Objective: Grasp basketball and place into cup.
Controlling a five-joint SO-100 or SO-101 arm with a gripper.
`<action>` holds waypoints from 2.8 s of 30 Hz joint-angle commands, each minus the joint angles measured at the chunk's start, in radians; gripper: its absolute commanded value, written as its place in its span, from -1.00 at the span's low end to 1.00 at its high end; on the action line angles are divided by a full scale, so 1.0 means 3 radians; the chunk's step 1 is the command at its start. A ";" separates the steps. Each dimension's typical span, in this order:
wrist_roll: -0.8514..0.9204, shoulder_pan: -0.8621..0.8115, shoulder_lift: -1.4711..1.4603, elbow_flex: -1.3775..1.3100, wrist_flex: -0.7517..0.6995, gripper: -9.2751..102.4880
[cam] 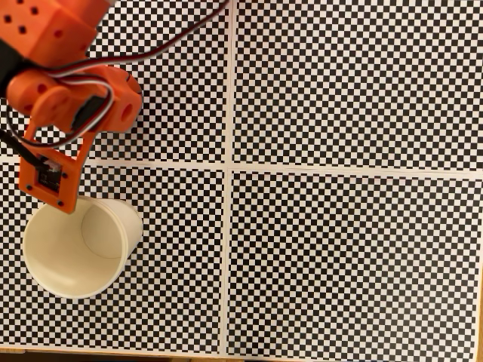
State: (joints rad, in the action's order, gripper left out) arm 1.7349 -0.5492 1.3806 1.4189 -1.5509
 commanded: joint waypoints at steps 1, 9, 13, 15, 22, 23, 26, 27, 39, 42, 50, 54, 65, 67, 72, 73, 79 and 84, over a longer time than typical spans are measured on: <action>-0.0087 0.0026 0.0220 -0.0036 -0.0010 -0.02; -0.0133 0.0036 0.0368 0.0199 0.0266 -0.06; -0.0133 0.0041 0.0690 0.0603 0.0527 -0.04; -0.0148 0.0061 0.0782 0.0670 0.0527 -0.06; -0.0174 0.0092 0.1197 0.1120 0.0777 -0.12; -0.0184 0.0097 0.1232 0.1161 0.0808 -0.12; -0.0199 0.0107 0.1370 0.1360 0.0966 -0.14; -0.0199 0.0107 0.1462 0.1493 0.1094 -0.14; -0.0307 0.0138 0.1902 0.2122 0.1672 -0.20; -0.0353 0.0143 0.1958 0.2219 0.1810 -0.23; -0.0291 0.0020 0.2035 0.2342 0.2025 -0.30; -0.0159 -0.0102 0.2035 0.2316 0.2025 -0.30; -0.0082 -0.0164 0.2020 0.2378 0.2020 -0.01; -0.0107 -0.0143 0.2010 0.2378 0.2020 -0.01; -0.0215 -0.0026 0.1999 0.2413 0.1999 0.05; -0.0235 -0.0005 0.1984 0.2424 0.1999 0.06; -0.0276 0.0051 0.1938 0.2500 0.1999 0.07; -0.0291 0.0036 0.1943 0.2638 0.2025 0.07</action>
State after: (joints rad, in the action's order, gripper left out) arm 1.6552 -0.5400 1.9558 2.2043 -0.9557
